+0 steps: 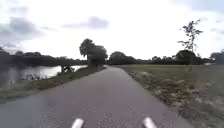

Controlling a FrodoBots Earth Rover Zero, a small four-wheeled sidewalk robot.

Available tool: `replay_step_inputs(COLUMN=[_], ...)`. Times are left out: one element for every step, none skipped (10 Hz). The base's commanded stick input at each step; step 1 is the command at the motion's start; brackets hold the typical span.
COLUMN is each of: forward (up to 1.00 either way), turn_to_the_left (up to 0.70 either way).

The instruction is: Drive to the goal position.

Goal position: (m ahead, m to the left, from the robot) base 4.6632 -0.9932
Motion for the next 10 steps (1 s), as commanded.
replay_step_inputs(forward=[0.85,0.85,0.85,0.85,0.85,0.85,0.85,0.85,0.85,0.85], turn_to_the_left=[0.0,0.0,0.0,0.0,0.0,0.0,0.03,0.19,0.23,0.0])
